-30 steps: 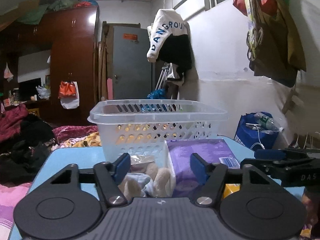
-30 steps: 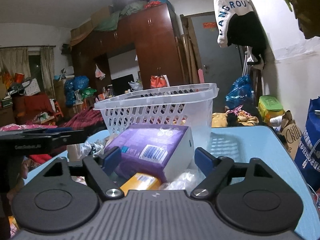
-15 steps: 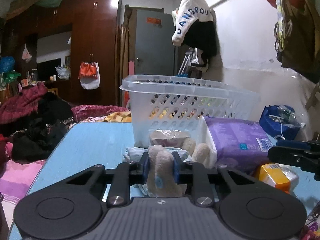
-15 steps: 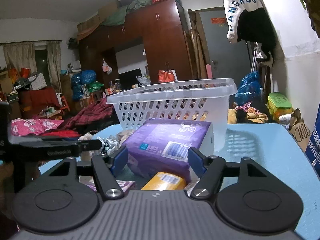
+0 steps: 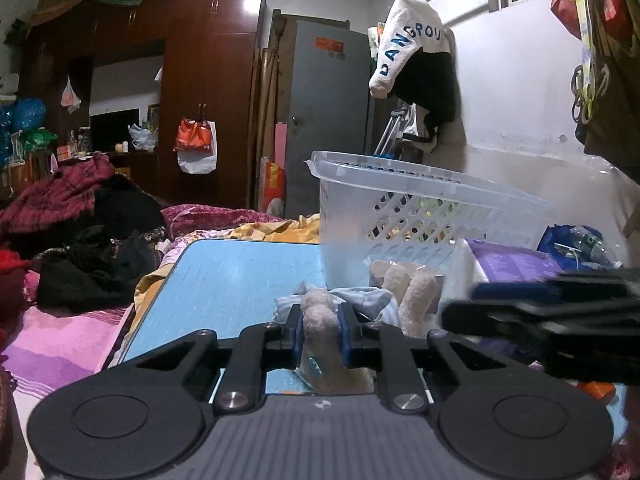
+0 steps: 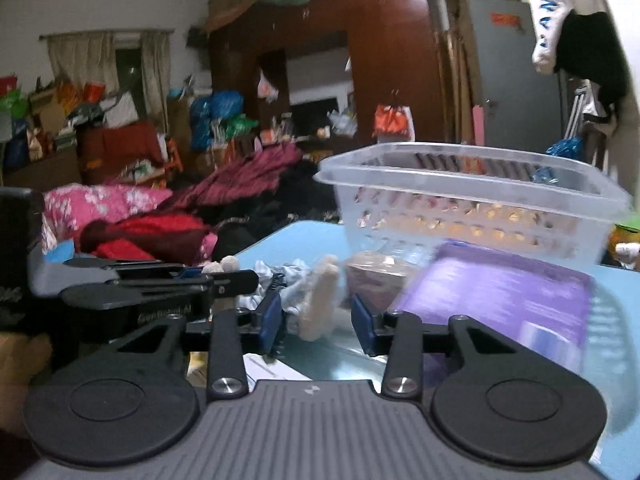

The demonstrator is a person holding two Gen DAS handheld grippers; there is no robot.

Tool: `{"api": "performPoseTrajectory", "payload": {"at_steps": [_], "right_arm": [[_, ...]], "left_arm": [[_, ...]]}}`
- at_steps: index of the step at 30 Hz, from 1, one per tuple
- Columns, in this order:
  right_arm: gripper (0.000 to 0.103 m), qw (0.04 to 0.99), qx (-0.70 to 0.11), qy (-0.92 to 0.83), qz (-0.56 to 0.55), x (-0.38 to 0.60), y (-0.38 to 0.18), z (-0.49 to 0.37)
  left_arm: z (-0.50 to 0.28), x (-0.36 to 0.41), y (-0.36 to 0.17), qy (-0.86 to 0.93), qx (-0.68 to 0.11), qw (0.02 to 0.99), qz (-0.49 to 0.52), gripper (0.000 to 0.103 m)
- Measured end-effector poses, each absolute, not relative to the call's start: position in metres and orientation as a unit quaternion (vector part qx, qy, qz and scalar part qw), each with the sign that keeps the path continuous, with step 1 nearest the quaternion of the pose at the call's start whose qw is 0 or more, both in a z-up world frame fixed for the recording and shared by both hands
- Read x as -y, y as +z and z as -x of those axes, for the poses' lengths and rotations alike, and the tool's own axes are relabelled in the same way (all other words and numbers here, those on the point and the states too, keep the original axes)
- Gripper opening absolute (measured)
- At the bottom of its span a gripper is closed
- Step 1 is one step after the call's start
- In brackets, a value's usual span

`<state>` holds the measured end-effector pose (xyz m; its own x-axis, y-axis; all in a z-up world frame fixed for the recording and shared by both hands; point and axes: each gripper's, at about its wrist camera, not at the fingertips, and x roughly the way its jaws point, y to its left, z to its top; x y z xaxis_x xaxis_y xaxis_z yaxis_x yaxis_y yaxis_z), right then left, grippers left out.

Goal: Organize objects
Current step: 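Lift the plush rabbit with the left gripper and release it into the basket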

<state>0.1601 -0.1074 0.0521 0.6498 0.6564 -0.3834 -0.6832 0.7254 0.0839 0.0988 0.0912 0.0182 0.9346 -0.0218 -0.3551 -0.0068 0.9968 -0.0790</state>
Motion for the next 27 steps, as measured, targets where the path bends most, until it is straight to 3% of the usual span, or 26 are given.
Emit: {"api": "performPoseTrajectory", "payload": {"at_steps": [5,7,9,12,19,27], "right_arm": [[0.043,0.908,-0.238,0.343,0.039,0.089,0.050,-0.186],[0.036,0.906,-0.250,0.340,0.036,0.087,0.047,-0.193],[0.020,0.901,-0.253,0.350,0.029,0.087,0.047,-0.192],[0.015,0.897,-0.243,0.370,0.023,0.092,0.050,-0.186],[0.014,0.904,-0.181,0.387,0.024,0.110,0.077,-0.161],[0.014,0.922,-0.085,0.377,0.003,0.142,0.153,-0.156]], "left_arm": [[-0.098,-0.097,0.015,-0.009,-0.177,0.983,0.045,0.021],[-0.098,-0.099,0.014,-0.011,-0.177,0.983,0.046,0.021],[-0.098,-0.099,0.014,-0.014,-0.175,0.983,0.047,0.021],[-0.093,-0.096,0.015,-0.020,-0.166,0.985,0.044,0.021],[-0.072,-0.089,0.041,-0.031,-0.115,0.992,0.042,0.020],[-0.074,-0.051,0.122,-0.076,-0.034,0.996,0.006,0.020]]}}
